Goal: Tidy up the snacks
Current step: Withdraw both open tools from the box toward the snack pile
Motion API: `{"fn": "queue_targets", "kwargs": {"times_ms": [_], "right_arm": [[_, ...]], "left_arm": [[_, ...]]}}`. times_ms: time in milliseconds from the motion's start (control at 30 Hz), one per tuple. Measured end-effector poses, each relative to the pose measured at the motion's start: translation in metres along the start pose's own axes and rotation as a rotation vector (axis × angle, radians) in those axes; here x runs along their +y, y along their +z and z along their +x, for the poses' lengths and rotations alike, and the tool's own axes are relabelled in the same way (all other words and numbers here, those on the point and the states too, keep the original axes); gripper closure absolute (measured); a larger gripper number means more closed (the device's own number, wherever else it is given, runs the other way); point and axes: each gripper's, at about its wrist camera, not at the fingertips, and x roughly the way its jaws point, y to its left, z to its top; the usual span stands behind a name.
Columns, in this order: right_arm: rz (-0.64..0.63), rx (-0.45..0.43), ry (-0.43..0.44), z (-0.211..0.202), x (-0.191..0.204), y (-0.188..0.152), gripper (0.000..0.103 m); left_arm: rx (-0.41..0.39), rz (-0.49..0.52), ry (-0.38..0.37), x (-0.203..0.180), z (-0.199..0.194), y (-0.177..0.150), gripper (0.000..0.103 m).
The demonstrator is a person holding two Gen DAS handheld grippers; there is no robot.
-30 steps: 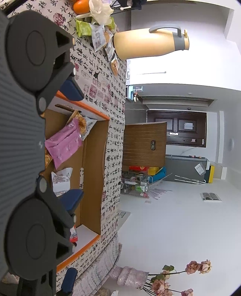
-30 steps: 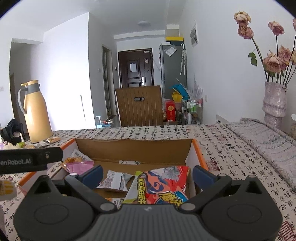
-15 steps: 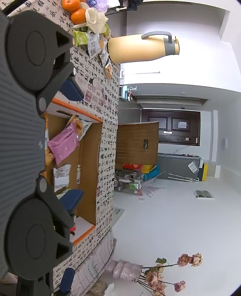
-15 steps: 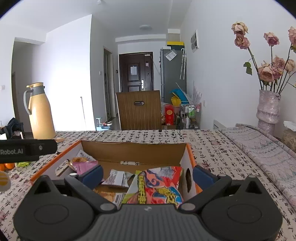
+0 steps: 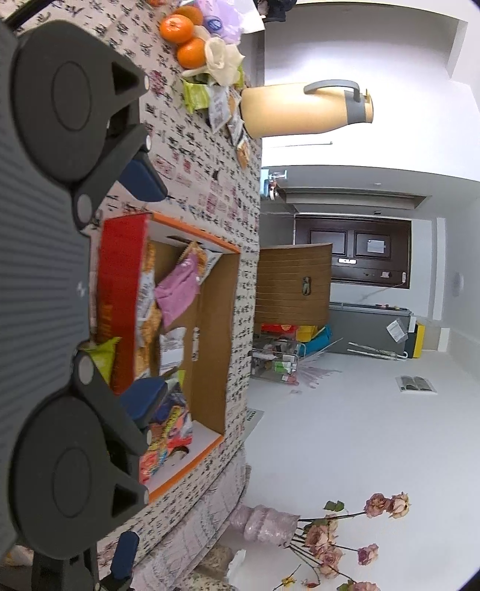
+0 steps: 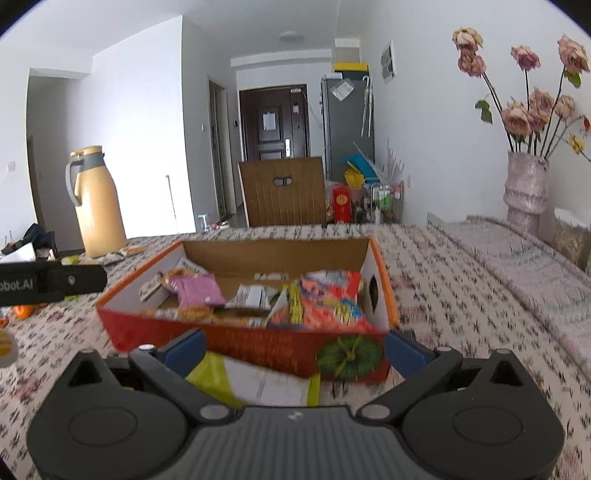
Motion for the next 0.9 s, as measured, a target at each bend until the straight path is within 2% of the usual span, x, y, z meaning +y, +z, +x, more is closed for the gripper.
{"fn": "queue_targets", "kwargs": {"times_ms": [367, 900], "right_arm": [[0.005, 0.102, 0.015, -0.019, 0.004, -0.040, 0.000], [0.019, 0.201, 0.026, -0.026, 0.015, -0.086, 0.000]], "left_arm": [[0.062, 0.013, -0.021, 0.008, -0.019, -0.036, 0.000], [0.162, 0.000, -0.058, 0.025, -0.033, -0.082, 0.000]]}}
